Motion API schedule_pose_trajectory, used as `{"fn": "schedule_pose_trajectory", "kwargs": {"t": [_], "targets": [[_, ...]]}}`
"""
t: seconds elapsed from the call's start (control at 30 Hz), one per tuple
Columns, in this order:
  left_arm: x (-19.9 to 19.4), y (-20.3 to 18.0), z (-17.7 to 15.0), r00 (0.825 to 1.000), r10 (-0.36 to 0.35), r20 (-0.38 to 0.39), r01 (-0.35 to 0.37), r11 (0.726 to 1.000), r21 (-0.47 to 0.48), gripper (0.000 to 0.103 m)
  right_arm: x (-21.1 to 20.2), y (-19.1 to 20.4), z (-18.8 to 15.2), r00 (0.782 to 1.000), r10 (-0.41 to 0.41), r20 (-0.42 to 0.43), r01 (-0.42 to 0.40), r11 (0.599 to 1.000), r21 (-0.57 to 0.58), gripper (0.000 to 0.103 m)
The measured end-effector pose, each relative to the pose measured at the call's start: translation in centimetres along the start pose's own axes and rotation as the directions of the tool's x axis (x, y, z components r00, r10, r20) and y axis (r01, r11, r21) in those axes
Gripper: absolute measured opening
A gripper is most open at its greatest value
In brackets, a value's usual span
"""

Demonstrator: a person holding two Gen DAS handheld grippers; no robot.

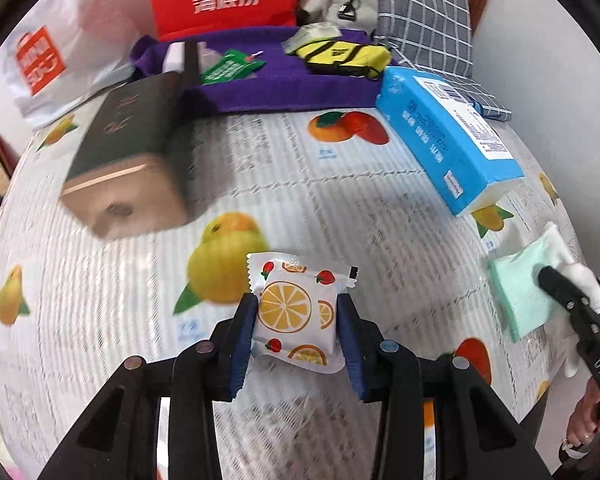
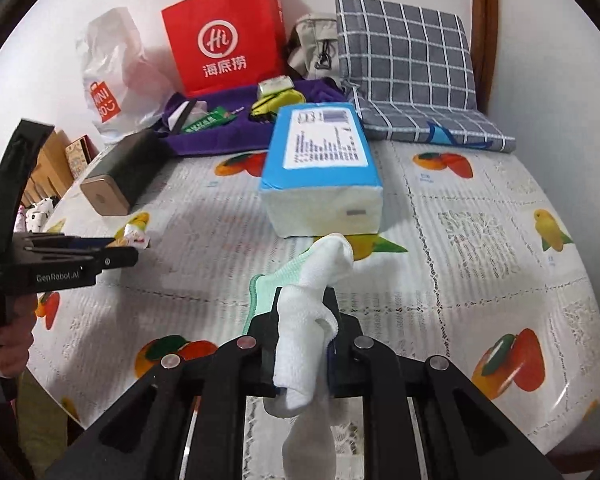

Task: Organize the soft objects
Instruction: 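Lift the packet with the left gripper while the right gripper lifts the gloves toward the towel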

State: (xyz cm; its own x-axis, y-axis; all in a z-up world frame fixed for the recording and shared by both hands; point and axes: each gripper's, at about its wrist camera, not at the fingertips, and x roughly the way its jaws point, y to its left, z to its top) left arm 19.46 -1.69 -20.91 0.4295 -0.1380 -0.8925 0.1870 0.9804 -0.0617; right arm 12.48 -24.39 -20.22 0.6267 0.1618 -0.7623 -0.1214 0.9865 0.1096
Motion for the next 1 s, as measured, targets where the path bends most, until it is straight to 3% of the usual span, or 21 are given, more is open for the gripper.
{"fn": "schedule_pose_trajectory", "kwargs": {"t": [0.43,0.53,1.0], "targets": [[-4.2,2.7,-2.4,0.998,0.024,0.052,-0.019,0.996,-0.086,0.038,-3.7,1.0,1.0,0.999,-0.033,0.019,0.033,0.999,0.020,0.015],[-5.3,2.9,-2.8,0.997,0.000,0.077,0.007,0.996,-0.089,0.038,-4.7,1.3,1.3,0.999,-0.029,0.031,0.029,1.000,0.012,0.015],[-10.2,2.9,-2.9,0.984,0.016,0.175,0.002,0.995,-0.101,0.038,-8.8,2.7,2.5,0.996,0.017,0.092,-0.018,1.000,0.001,0.016]]}}
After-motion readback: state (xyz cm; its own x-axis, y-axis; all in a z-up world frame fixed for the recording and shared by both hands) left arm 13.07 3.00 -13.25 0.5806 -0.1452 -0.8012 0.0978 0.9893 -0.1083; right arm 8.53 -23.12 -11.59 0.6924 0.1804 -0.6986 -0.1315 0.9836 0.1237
